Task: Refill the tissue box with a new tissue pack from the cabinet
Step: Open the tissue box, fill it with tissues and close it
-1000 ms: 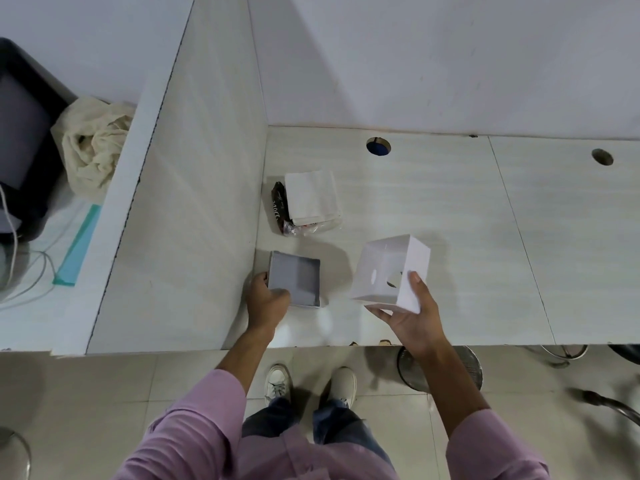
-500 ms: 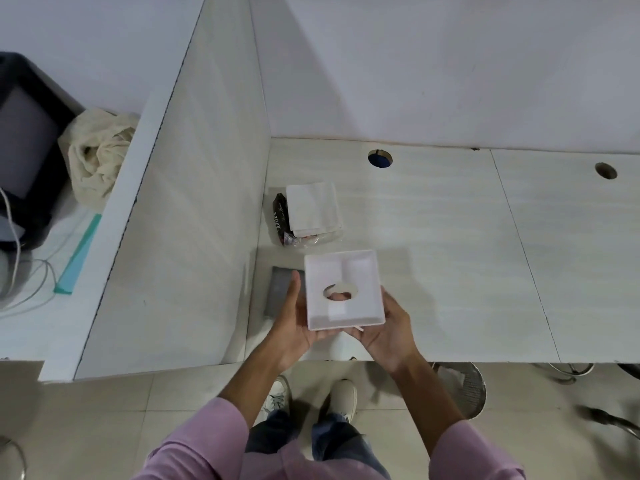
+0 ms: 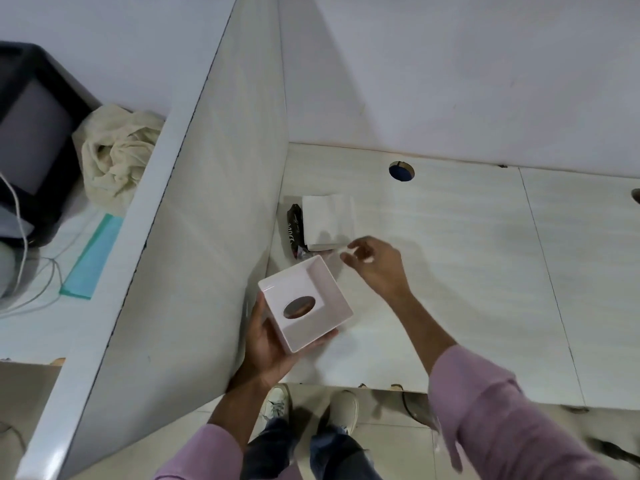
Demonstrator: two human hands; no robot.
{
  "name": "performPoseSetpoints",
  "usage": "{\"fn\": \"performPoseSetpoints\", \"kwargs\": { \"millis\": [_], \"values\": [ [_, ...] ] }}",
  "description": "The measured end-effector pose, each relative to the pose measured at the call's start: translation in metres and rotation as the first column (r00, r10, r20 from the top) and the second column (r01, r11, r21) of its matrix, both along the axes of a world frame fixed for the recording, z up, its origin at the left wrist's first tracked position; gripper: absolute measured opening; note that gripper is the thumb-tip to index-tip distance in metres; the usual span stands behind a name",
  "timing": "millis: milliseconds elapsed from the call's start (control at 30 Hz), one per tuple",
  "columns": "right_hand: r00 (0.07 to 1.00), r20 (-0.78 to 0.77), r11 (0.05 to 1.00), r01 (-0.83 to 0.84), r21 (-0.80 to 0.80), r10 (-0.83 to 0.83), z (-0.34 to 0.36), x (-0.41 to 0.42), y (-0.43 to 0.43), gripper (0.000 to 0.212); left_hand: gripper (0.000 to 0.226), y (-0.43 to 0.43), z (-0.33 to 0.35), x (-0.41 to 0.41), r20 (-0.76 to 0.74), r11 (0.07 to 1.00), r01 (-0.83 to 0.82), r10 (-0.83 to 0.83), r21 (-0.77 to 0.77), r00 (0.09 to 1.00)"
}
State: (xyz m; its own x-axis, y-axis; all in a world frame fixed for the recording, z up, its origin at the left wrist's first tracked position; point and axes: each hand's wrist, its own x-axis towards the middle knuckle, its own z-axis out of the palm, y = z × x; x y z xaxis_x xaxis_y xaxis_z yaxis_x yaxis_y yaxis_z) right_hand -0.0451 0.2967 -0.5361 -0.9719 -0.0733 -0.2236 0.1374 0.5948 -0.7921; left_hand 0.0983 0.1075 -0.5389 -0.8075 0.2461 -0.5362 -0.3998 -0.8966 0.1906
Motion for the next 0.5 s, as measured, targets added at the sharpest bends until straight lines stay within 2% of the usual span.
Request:
{"fn": "performPoseSetpoints", "kwargs": {
  "millis": [67,167,267,333,400,500],
  "values": [
    [0.972,-0.136,0.968,-0.166,0.188,0.193,-0.003,-0.034,-0.008,0.023,0.101,-0.001,0.0,-0.002,0.019,1.0,-0.001,0.001,-0.002,1.0],
    [0.908,-0.139,0.868,-0.319,0.381,0.395,-0.002,-0.087,-0.023,0.034,0.09,-0.001,-0.001,-0.003,0.022,0.999,-0.02,0.019,0.033,1.0],
    [0.823,0.089,0.639,-0.498,0.587,0.561,-0.001,-0.131,-0.04,0.076,0.088,0.0,-0.004,-0.005,0.007,1.0,-0.01,0.01,0.025,1.0],
    [0.764,0.239,0.479,-0.582,0.657,0.6,-0.008,-0.151,-0.048,0.1,0.09,0.001,-0.003,-0.006,0.003,1.0,-0.005,0.005,0.013,1.0],
    [0.731,0.339,0.408,-0.635,0.656,0.592,-0.016,-0.162,-0.055,0.104,0.088,0.001,-0.004,-0.008,0.005,1.0,-0.012,0.012,-0.022,1.0],
    [0.697,0.402,0.378,-0.683,0.625,0.594,-0.021,-0.175,-0.062,0.1,0.095,0.001,-0.004,-0.009,0.011,0.998,-0.006,0.007,-0.06,1.0]
  ]
}}
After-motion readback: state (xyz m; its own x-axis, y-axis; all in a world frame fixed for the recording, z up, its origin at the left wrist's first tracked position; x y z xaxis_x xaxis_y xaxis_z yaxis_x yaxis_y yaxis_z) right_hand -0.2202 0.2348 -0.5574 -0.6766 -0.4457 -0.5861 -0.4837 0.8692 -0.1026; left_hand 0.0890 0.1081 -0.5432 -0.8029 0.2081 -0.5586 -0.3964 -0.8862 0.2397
